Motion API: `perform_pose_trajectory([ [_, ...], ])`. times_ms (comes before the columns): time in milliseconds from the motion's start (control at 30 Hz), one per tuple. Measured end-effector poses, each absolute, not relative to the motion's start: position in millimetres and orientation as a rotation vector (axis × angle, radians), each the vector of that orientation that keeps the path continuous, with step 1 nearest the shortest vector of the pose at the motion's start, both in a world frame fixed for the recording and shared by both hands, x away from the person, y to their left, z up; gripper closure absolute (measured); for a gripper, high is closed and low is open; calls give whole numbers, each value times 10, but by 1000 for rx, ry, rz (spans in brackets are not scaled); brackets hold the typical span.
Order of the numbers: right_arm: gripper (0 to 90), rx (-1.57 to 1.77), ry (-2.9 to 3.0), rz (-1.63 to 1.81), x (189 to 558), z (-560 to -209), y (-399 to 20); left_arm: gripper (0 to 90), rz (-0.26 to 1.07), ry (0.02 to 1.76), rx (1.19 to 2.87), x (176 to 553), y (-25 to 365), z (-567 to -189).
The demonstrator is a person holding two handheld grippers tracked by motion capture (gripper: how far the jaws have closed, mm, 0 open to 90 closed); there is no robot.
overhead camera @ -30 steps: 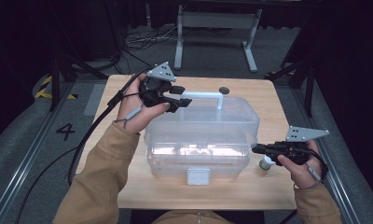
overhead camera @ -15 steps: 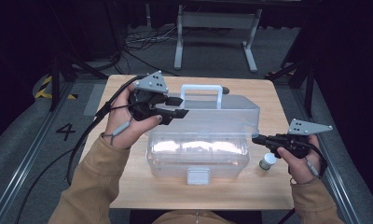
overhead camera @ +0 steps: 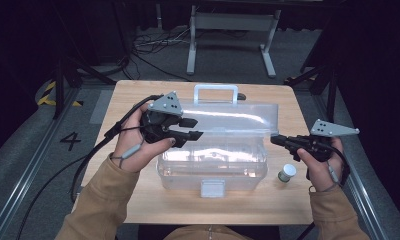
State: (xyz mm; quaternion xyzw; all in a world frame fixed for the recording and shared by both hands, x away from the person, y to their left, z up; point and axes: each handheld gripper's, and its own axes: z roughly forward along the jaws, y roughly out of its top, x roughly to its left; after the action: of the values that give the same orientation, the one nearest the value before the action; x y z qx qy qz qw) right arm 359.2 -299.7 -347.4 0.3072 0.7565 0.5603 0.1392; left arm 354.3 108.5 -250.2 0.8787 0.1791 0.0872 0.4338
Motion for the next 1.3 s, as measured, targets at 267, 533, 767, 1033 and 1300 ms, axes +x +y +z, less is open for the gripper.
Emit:
perform_pose_trajectory([
  [267, 900, 907, 2157, 1626, 3628, -3438, -2986, 668, 207, 478, 2203, 3542, 1123, -2713],
  [533, 900, 915, 2134, 1634, 3664, -3407, -2973, 696, 240, 541, 2182, 3535, 1232, -2936],
  [767, 900, 923, 2120, 1642, 3705, -3389, -2961, 725, 284, 607, 2161, 3581, 1368, -3075],
  [1033, 900, 920, 2124, 1627, 3710, -3404, -2923, 742, 317, 682, 2139, 3660, 1493, -3154],
  [1300, 900, 915, 2125, 1627, 3690, -3416, -2929, 818, 398, 757, 2120, 3728, 1619, -3200],
])
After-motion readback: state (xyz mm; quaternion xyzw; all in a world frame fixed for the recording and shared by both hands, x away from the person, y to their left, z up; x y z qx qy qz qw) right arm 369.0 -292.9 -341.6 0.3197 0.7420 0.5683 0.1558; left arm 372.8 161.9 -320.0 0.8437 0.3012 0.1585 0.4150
